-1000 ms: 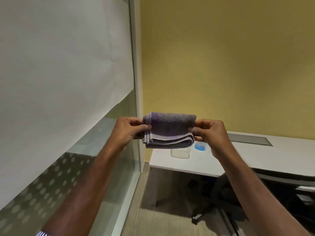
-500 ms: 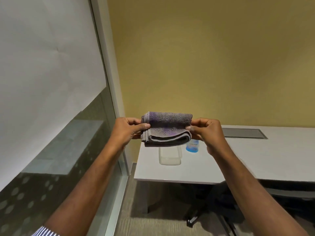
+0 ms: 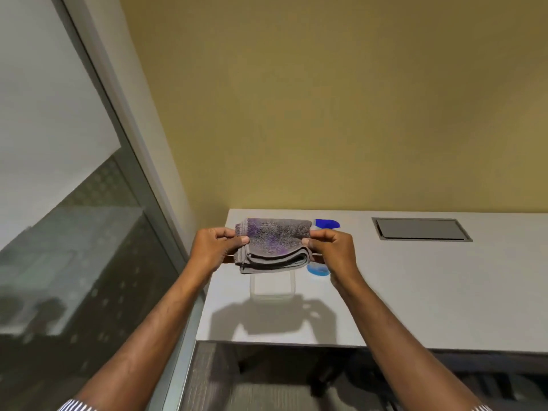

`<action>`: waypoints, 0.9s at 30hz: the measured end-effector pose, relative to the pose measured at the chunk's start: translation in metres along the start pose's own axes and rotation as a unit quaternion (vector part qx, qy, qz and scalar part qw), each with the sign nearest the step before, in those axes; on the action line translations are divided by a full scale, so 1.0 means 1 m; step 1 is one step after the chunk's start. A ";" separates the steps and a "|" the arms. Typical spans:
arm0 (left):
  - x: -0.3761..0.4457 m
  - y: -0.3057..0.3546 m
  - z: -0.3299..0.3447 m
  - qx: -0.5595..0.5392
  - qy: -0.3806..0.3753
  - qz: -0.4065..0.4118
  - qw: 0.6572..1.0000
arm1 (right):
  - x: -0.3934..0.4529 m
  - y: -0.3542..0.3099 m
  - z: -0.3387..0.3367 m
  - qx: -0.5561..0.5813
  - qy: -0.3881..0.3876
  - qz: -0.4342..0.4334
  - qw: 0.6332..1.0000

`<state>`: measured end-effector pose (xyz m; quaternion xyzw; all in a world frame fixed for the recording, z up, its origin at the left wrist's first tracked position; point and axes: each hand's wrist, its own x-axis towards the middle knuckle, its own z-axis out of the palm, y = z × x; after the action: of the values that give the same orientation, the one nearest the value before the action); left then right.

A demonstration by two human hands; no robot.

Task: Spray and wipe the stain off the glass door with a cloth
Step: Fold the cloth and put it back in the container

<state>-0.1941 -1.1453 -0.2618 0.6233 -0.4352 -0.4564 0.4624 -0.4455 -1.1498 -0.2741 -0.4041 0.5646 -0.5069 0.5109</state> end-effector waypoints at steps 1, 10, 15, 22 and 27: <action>0.009 -0.011 0.005 0.004 0.000 -0.014 1.000 | 0.009 0.011 0.000 -0.010 0.004 0.012 1.000; 0.080 -0.124 0.038 0.108 0.004 -0.086 0.990 | 0.073 0.122 0.013 -0.142 0.052 0.108 0.983; 0.104 -0.164 0.053 0.148 0.004 -0.113 0.983 | 0.098 0.174 0.021 -0.206 0.075 0.146 0.965; 0.126 -0.199 0.056 0.172 -0.001 -0.145 0.974 | 0.109 0.197 0.043 -0.295 0.085 0.166 0.937; 0.138 -0.210 0.058 0.183 0.001 -0.154 0.971 | 0.120 0.210 0.053 -0.326 0.098 0.160 0.926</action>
<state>-0.1971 -1.2479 -0.4980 0.7575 -0.4092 -0.4340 0.2652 -0.3981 -1.2418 -0.4989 -0.4013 0.8030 -0.2431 0.3674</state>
